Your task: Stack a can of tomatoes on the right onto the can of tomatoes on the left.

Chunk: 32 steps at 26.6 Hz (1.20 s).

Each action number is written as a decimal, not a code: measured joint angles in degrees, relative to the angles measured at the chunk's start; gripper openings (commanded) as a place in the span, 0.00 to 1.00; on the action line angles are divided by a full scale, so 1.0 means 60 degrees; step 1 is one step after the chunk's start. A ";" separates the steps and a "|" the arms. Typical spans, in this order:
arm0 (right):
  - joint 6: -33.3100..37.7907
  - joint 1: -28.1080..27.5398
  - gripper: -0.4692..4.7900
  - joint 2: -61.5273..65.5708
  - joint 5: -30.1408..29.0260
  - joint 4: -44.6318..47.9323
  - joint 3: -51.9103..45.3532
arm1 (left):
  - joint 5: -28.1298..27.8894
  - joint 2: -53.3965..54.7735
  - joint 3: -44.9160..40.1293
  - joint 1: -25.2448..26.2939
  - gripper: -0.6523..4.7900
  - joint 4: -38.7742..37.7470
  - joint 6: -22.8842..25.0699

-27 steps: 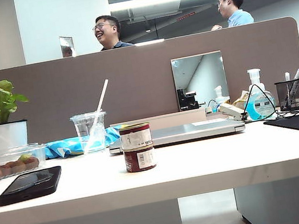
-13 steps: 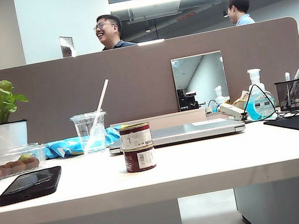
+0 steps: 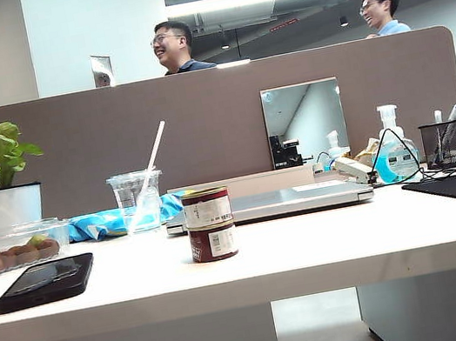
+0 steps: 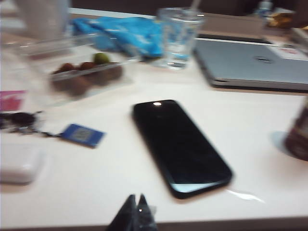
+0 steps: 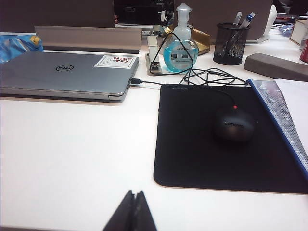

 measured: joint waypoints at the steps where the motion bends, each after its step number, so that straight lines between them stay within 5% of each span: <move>1: 0.0000 0.0000 0.09 0.0000 0.0000 -0.0011 0.0000 | -0.0386 0.0000 0.0000 0.0000 0.12 0.0000 -0.0004; 25: 0.0000 0.0004 0.09 0.0000 0.0000 -0.0011 0.0000 | -0.0608 -0.0007 -0.0004 0.0000 0.12 0.0729 0.0761; 32: 0.0000 0.0007 0.09 0.0000 0.0000 -0.0011 0.0000 | -0.0033 -0.0007 -0.0004 0.0000 0.12 0.0729 0.0659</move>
